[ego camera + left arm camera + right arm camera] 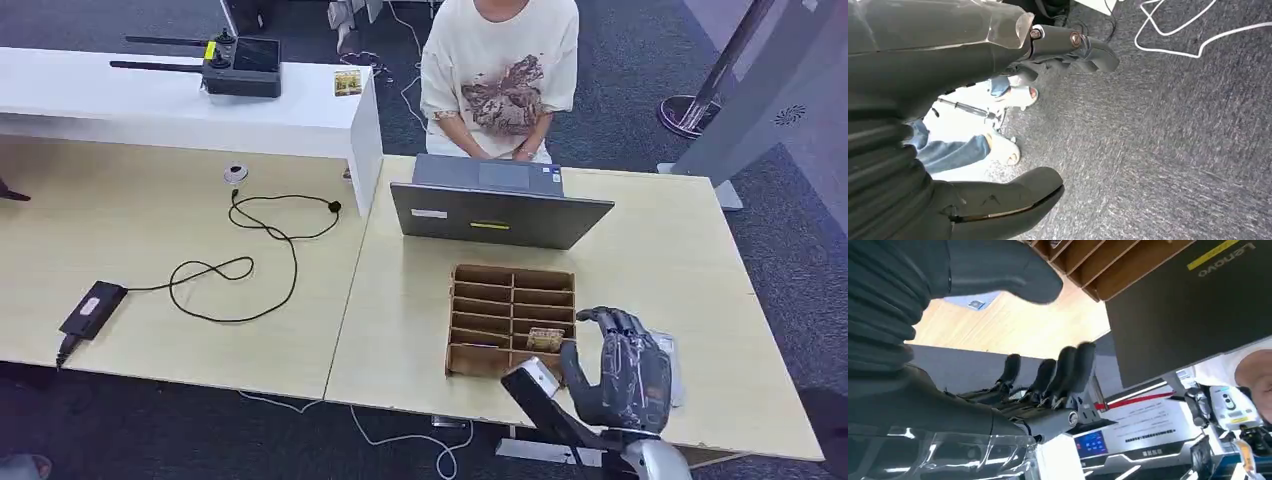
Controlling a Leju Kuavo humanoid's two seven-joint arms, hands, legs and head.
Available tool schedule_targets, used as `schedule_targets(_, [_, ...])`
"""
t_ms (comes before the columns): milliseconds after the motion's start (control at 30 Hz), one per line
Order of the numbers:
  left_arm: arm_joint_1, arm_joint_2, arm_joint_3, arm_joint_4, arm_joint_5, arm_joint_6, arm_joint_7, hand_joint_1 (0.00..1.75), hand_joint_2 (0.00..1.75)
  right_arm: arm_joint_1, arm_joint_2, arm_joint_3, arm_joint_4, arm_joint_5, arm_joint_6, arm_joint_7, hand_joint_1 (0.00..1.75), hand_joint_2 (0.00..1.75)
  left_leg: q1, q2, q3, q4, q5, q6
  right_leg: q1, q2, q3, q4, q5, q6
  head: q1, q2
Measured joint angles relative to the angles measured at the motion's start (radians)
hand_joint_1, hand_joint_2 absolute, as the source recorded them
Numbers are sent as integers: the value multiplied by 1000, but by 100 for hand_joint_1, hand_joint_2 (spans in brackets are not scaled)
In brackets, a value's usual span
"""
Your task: Pass the card to the sensor for recognition and then transmit it.
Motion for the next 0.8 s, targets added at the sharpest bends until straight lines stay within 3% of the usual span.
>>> schedule_targets(67, [-1, 0, 0, 0, 0, -8, 2, 0, 175, -12, 3, 3, 10, 0, 9, -3, 61, 175, 0, 0, 0, 0, 0, 0, 0, 0, 0, 0, 0, 0, 0, 0])
schedule_targets(367, [-11, -3, 0, 0, 0, -23, 15, 0, 175, -81, 25, 27, 102, 0, 17, -39, 77, 175, 0, 0, 0, 0, 0, 0, 0, 0, 0, 0, 0, 0, 0, 0])
schedule_targets(500, [-12, -6, 0, 0, 0, -28, 21, 0, 175, -113, 40, 33, 151, -3, 15, -54, 72, 175, 0, 0, 0, 0, 0, 0, 0, 0, 0, 0, 0, 0, 0, 0])
schedule_targets(800, [-13, -8, 0, 0, 0, -31, 21, 0, 175, -140, 51, 34, 199, -6, 10, -57, 77, 175, 0, 0, 0, 0, 0, 0, 0, 0, 0, 0, 0, 0, 0, 0])
